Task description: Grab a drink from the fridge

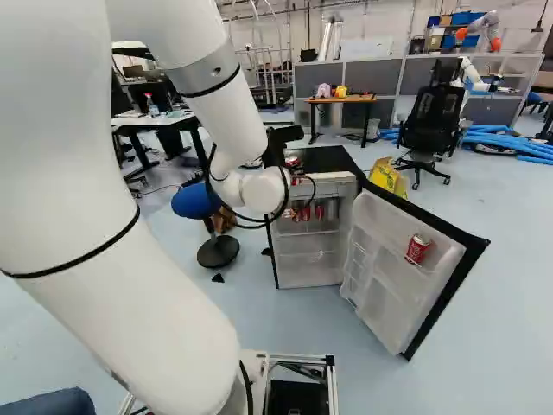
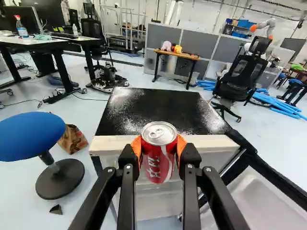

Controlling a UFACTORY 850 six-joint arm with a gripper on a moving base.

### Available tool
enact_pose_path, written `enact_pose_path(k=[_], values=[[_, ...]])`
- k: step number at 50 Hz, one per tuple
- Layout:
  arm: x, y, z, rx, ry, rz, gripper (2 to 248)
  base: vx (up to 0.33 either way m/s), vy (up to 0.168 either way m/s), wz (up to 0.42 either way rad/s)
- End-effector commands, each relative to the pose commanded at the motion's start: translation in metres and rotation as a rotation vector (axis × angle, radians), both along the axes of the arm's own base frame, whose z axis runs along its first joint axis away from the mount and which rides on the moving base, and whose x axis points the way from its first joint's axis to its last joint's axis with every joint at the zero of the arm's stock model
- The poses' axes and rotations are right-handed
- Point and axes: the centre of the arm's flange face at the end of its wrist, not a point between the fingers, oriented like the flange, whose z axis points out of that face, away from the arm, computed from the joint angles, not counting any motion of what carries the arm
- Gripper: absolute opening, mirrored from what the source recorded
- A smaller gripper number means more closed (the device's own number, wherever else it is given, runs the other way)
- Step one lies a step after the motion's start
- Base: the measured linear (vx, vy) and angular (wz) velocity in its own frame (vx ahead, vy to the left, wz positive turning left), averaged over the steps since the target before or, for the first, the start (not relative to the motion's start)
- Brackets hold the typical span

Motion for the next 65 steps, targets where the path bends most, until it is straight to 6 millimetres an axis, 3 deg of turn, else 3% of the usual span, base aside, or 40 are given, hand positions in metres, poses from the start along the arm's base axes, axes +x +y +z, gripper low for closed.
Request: enact_pose_path(k=[16, 65], values=[[0.023, 0.002, 0.017, -0.013, -0.038, 0.023, 93, 0.0, 0.0, 0.0], [0.116, 0.005, 0.009, 0.004, -0.01, 0.042, 93, 0.0, 0.0, 0.0]])
